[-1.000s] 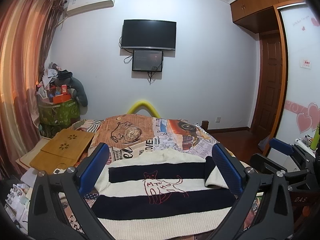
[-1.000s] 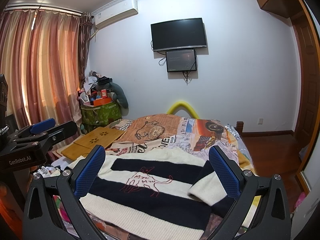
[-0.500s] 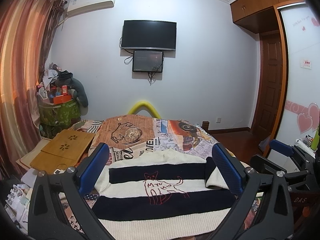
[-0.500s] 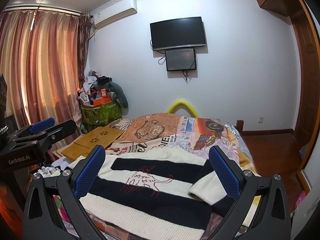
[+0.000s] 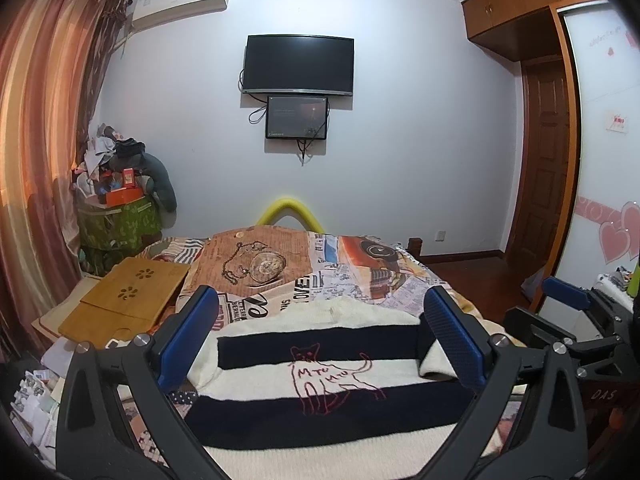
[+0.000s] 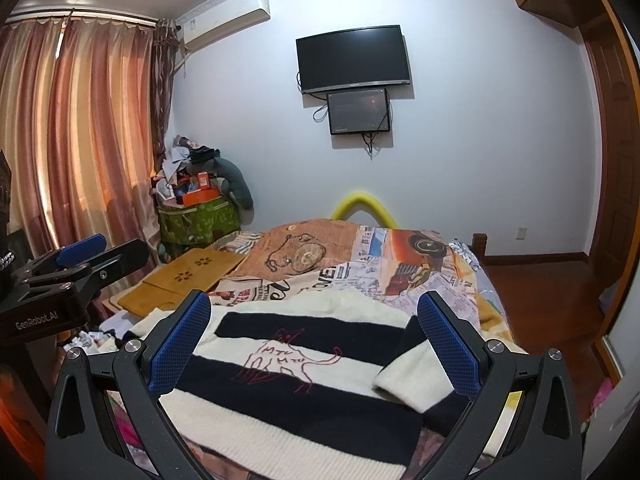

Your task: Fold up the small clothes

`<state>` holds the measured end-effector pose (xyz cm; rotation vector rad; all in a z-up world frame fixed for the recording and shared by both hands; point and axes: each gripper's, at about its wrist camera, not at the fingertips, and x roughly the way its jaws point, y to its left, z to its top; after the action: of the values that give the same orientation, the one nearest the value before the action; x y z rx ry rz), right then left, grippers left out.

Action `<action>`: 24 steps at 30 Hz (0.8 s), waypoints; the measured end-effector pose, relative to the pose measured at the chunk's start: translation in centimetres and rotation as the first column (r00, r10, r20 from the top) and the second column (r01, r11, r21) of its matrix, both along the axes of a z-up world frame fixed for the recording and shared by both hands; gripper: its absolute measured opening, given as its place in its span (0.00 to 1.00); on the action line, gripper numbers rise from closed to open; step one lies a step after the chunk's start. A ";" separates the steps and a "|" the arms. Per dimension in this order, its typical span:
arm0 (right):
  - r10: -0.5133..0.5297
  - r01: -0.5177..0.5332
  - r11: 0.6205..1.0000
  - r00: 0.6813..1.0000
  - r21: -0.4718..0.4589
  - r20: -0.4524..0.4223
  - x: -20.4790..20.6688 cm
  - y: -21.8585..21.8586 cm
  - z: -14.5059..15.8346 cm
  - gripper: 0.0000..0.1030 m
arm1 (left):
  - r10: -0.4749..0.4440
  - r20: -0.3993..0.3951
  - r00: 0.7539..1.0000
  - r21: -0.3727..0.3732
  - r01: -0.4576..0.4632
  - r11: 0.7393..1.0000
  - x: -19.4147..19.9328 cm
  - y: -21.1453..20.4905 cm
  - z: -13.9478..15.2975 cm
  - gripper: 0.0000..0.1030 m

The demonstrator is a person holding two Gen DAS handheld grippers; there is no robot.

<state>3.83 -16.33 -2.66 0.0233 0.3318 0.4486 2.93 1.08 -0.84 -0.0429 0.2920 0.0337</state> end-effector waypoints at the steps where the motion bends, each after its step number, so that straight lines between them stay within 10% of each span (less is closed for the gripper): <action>1: -0.002 0.002 1.000 1.000 -0.002 0.001 0.2 -0.1 0.0 1.00 | 0.003 -0.002 1.000 0.005 -0.003 1.000 0.4 0.1 -0.1 1.00; 15: -0.076 0.070 0.995 0.993 -0.070 -0.087 10.7 -0.9 -2.6 1.00 | 0.007 -0.156 0.988 0.061 0.003 0.998 14.7 4.4 -3.7 1.00; 24: -0.035 0.002 0.993 0.961 -0.119 -0.276 19.9 -3.0 -6.6 1.00 | -0.056 -0.432 0.900 0.079 0.100 0.992 27.6 9.2 -10.6 1.00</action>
<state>23.71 -19.30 -9.29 -0.0261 0.6340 0.4064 30.55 10.24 -11.40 0.0771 0.7349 -0.0233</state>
